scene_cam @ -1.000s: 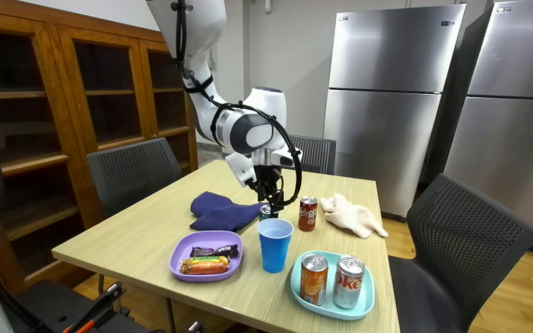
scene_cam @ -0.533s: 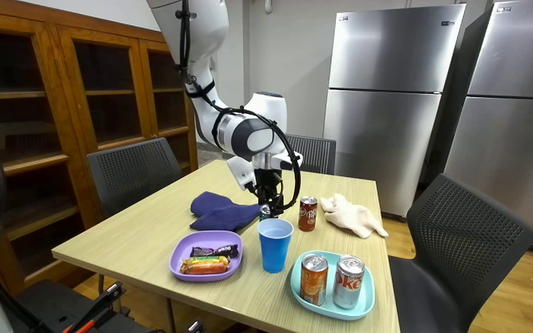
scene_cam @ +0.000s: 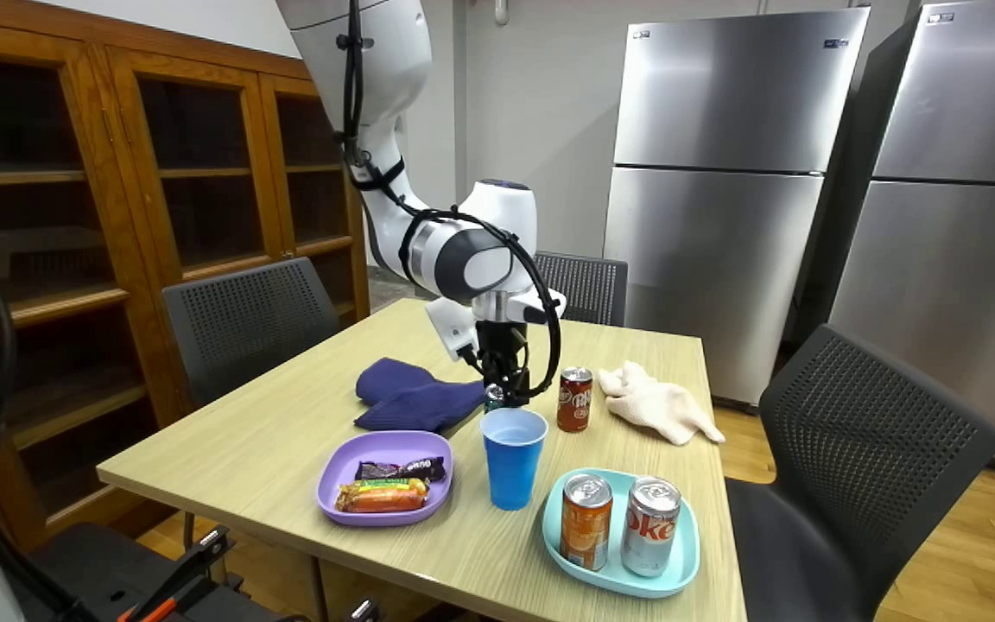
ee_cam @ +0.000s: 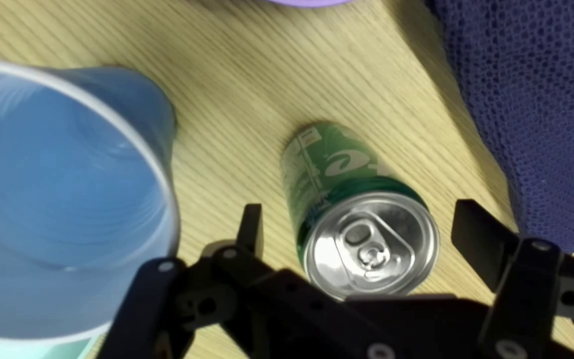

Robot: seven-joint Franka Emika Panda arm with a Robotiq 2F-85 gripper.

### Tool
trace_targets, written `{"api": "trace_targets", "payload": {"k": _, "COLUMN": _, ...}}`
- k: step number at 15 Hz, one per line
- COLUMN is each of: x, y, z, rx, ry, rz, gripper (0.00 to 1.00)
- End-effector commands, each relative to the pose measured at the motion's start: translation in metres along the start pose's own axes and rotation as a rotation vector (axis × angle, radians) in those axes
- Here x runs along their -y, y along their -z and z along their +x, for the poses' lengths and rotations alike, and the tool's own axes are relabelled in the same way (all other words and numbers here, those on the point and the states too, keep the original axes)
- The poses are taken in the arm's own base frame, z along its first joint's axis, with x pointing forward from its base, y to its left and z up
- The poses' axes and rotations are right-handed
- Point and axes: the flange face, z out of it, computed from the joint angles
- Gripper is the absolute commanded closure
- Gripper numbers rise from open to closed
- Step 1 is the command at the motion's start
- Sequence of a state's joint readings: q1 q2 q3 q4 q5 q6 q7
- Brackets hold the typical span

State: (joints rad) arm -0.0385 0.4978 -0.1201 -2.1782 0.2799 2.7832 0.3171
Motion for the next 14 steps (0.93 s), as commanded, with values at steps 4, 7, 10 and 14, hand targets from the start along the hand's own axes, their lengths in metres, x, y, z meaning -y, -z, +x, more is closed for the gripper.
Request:
{"api": "trace_targets", "payload": {"k": 4, "x": 0.0052, "y": 0.0020, "z": 0.0052, "rx": 0.002, "ry": -0.017, "rz": -0.005, "gripper": 0.58}}
{"api": "trace_targets", "payload": {"k": 7, "x": 0.0057, "y": 0.0023, "z": 0.0051, "rx": 0.003, "ry": -0.017, "rz": -0.004, "gripper": 0.61}}
{"api": "trace_targets", "payload": {"k": 10, "x": 0.0059, "y": 0.0028, "z": 0.0054, "rx": 0.002, "ry": -0.019, "rz": -0.003, "gripper": 0.61}}
{"api": "trace_targets", "payload": {"k": 14, "x": 0.0046, "y": 0.0075, "z": 0.0057, "rx": -0.001, "ry": -0.019, "rz": 0.000, "gripper": 0.61}}
